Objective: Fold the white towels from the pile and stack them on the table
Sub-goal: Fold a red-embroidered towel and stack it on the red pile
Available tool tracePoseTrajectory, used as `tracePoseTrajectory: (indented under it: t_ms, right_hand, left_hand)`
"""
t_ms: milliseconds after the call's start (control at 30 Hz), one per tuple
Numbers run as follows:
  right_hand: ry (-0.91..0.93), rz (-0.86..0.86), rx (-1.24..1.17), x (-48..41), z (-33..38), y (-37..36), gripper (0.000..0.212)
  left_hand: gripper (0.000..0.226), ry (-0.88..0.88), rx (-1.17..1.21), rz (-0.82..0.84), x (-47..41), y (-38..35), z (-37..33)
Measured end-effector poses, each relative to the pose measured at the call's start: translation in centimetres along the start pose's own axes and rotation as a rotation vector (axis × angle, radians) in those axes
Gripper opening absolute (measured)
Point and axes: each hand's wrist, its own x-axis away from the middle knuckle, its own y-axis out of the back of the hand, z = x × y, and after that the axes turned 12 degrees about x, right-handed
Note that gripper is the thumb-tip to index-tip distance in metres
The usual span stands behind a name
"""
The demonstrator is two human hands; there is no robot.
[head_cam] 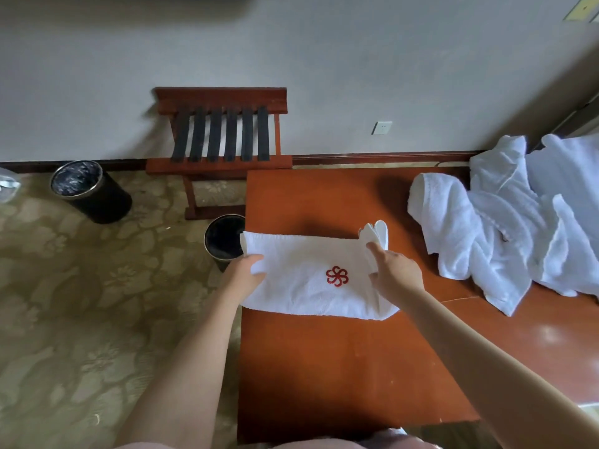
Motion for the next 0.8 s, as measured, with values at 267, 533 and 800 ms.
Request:
tracePoseTrajectory:
  t_ms: [267,533,800]
  right_hand:
    - [0.030,-0.106,-0.216,1.1,-5.2,0.0,0.060]
    - [0.269,-0.266,-0.443,0.9,-10.8,1.7,0.058]
    - [0.261,-0.465,-0.467,1.3,-20.1,5.8,0.056]
  left_hand:
    - [0.040,-0.075,-0.201,-0.225,3.9,-1.7,-7.9]
    - [0.034,-0.112,-0.295,-0.501,9.5,-6.5,-17.0]
    - [0.033,-0.326,-0.255,-0.665,10.3,-11.4,-28.2]
